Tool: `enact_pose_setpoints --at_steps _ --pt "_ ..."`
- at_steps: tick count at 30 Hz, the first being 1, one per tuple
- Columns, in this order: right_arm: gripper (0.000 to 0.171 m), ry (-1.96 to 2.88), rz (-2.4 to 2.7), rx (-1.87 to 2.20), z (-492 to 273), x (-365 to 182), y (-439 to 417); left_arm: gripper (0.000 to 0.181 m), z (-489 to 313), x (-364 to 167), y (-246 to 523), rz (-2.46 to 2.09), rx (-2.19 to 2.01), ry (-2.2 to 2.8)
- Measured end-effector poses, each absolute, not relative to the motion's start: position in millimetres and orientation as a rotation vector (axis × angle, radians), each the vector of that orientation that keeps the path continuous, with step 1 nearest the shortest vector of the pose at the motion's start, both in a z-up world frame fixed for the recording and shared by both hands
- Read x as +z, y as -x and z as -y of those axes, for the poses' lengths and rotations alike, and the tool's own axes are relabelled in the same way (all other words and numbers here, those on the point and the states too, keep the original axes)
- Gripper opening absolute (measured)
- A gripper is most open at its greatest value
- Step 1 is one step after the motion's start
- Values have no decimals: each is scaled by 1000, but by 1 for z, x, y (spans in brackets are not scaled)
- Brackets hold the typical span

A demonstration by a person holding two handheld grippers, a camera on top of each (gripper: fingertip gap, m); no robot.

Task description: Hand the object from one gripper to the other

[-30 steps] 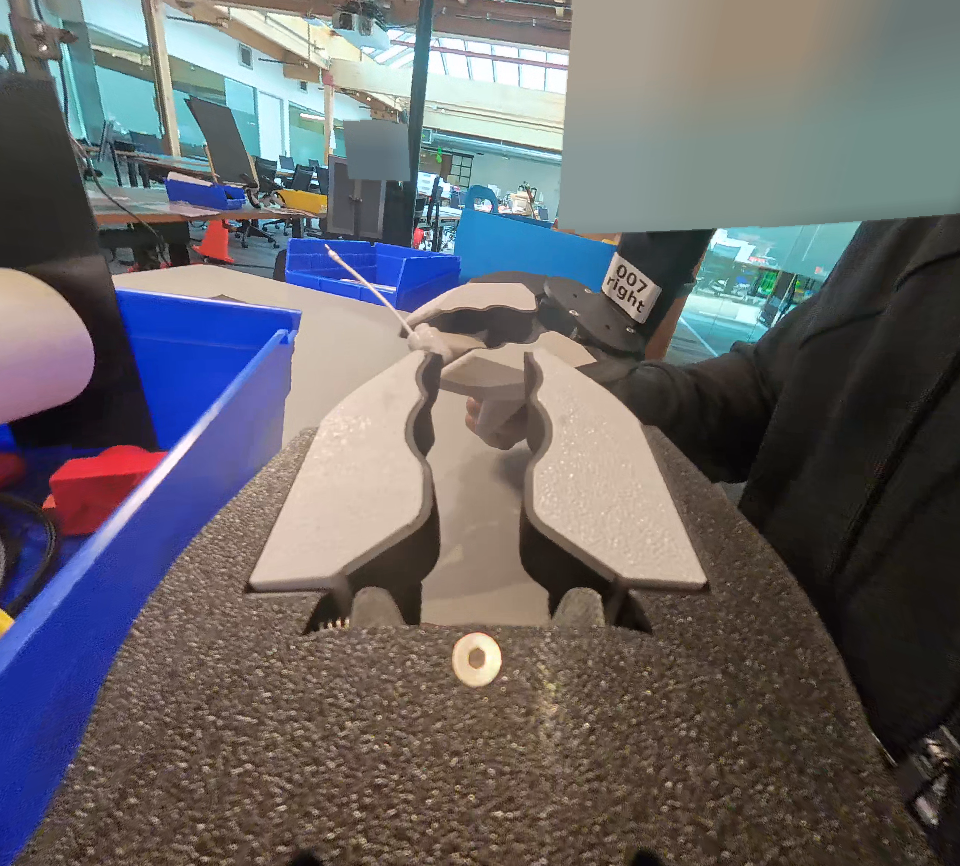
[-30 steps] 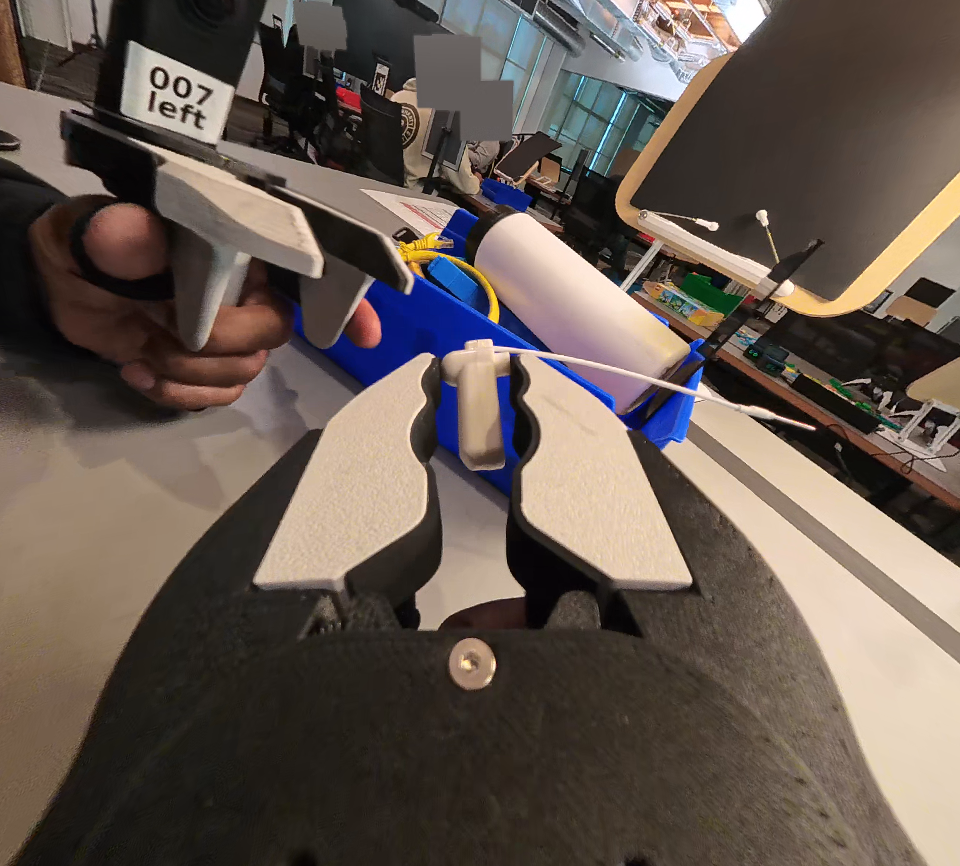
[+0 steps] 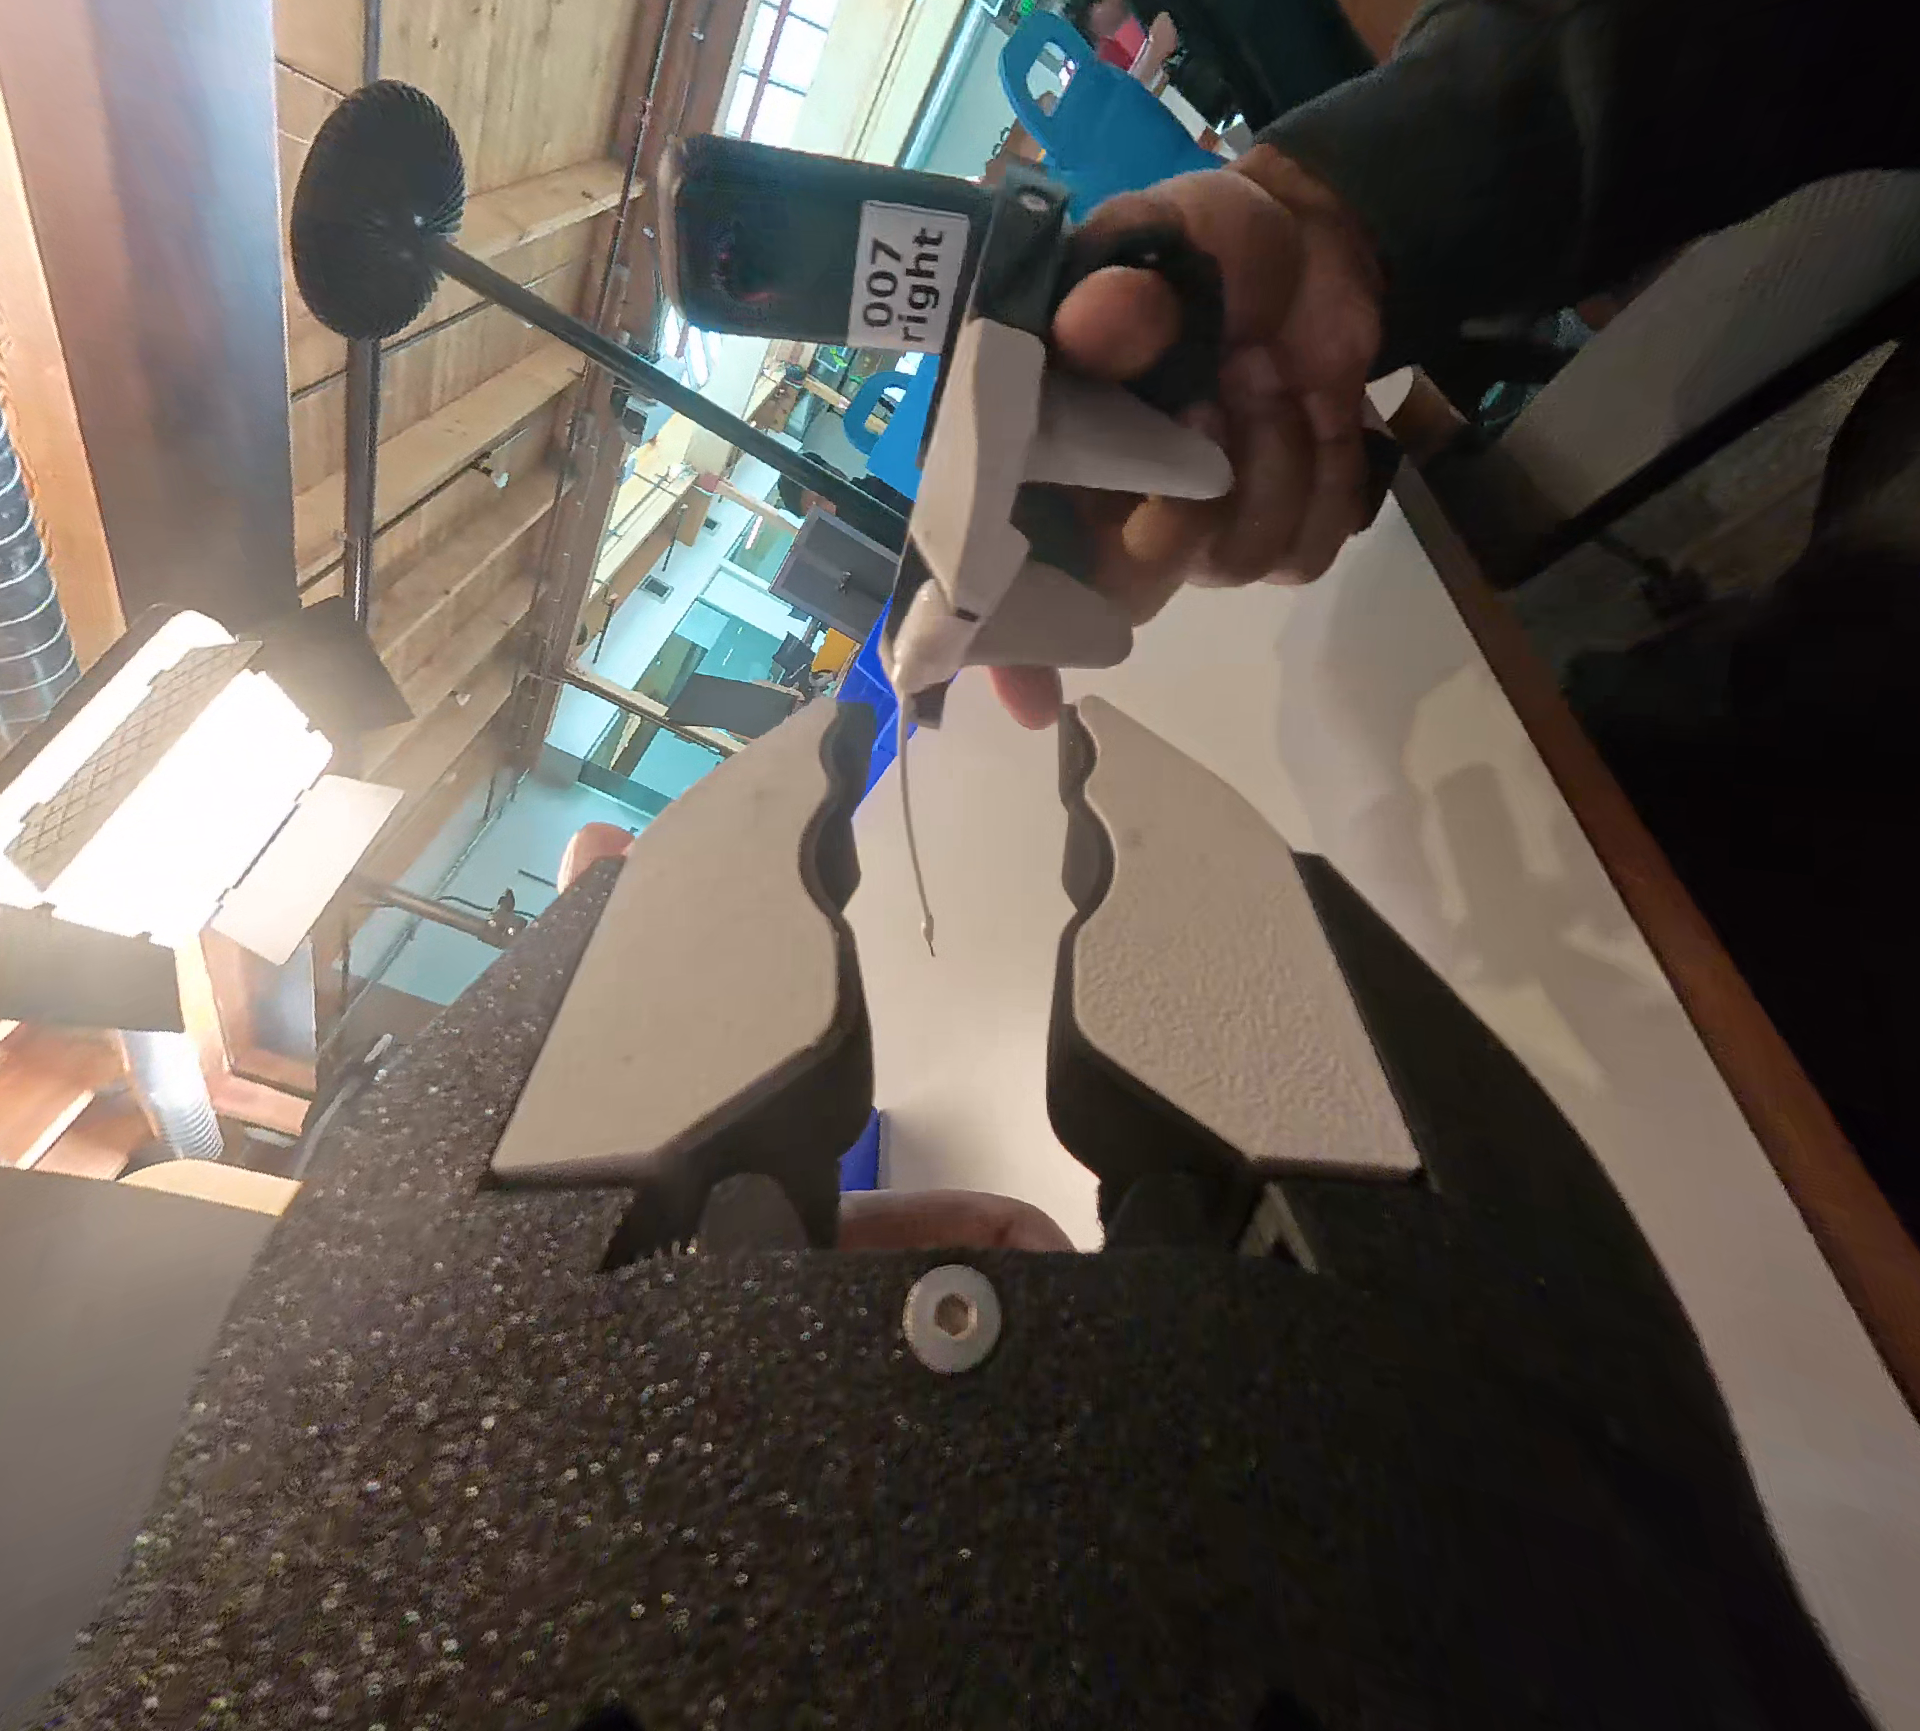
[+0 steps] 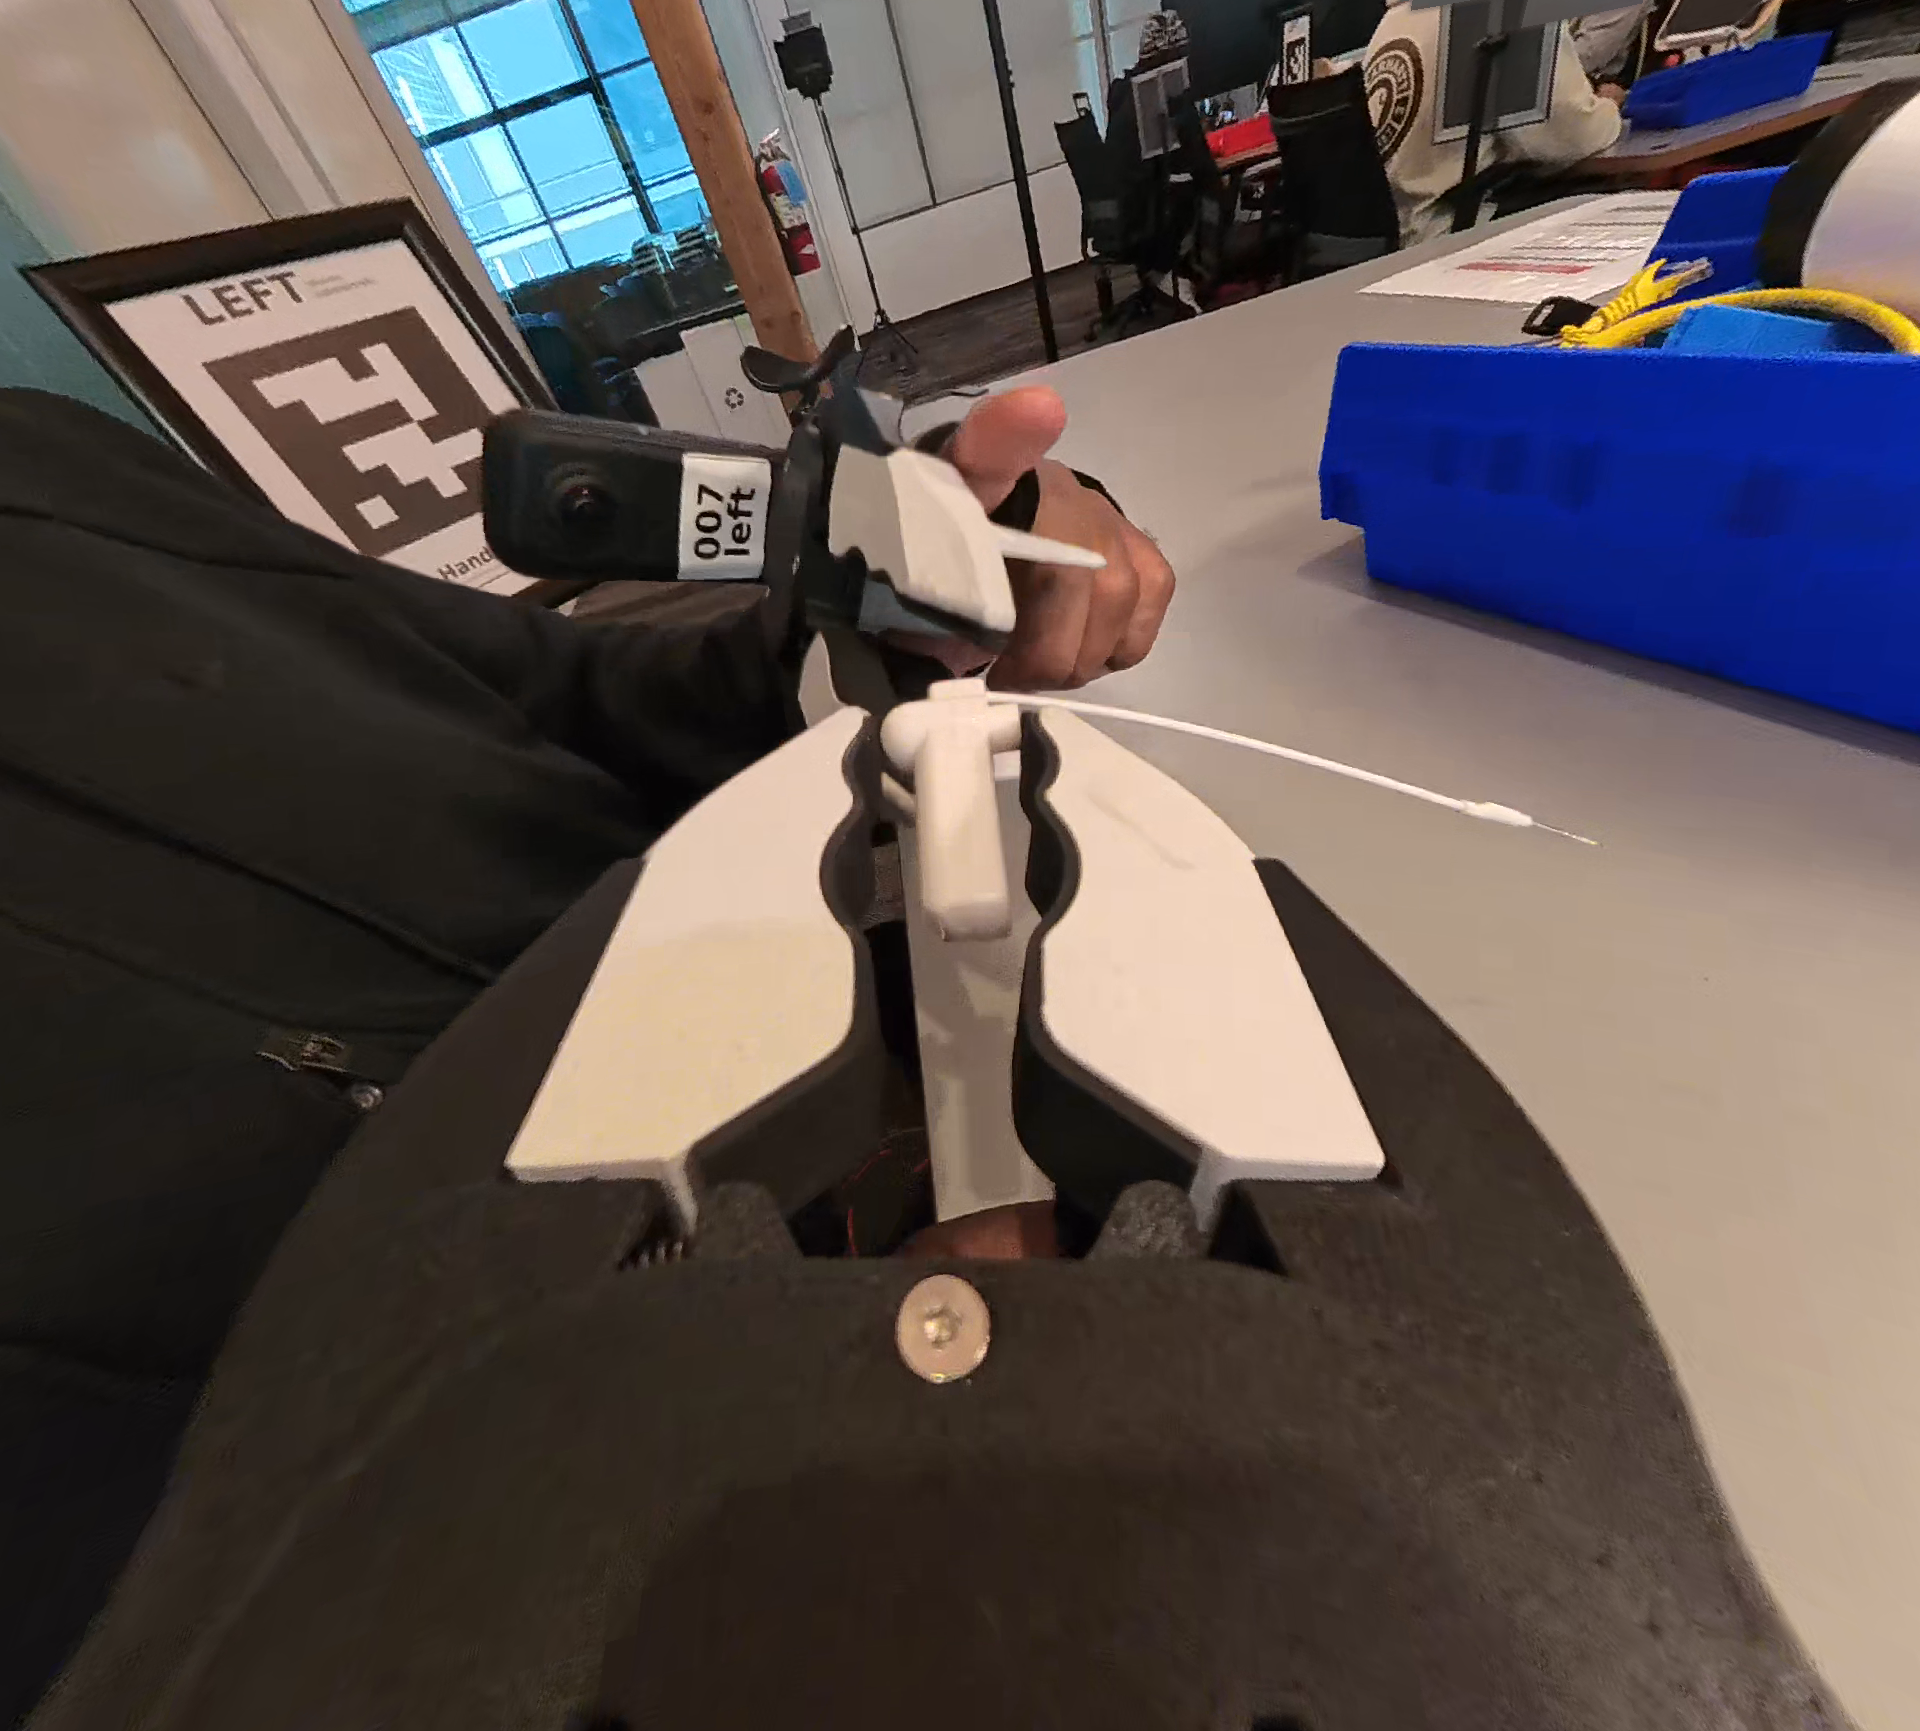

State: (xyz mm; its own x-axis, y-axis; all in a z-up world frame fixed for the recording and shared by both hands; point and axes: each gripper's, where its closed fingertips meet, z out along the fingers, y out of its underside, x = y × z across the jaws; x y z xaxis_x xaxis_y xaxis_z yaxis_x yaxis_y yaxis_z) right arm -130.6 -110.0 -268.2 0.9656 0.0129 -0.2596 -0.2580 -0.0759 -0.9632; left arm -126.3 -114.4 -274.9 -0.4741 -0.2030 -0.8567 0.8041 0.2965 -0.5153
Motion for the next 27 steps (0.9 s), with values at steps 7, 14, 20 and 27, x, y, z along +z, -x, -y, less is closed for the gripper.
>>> enact_pose_setpoints --at_steps 7,14,20,27 --pt "25 1719 -185 383 81 -278 128 27 105 -280 113 -1611 -1277 -567" --pt "35 1769 -250 251 57 -287 83 14 66 -267 72 -1748 -1409 -185" --pt "45 1823 -124 -305 66 -279 39 14 48 -255 53 -1903 -1840 251" --pt "39 1978 -38 -832 82 -266 23 15 40 -218 44 -1681 -2037 534"
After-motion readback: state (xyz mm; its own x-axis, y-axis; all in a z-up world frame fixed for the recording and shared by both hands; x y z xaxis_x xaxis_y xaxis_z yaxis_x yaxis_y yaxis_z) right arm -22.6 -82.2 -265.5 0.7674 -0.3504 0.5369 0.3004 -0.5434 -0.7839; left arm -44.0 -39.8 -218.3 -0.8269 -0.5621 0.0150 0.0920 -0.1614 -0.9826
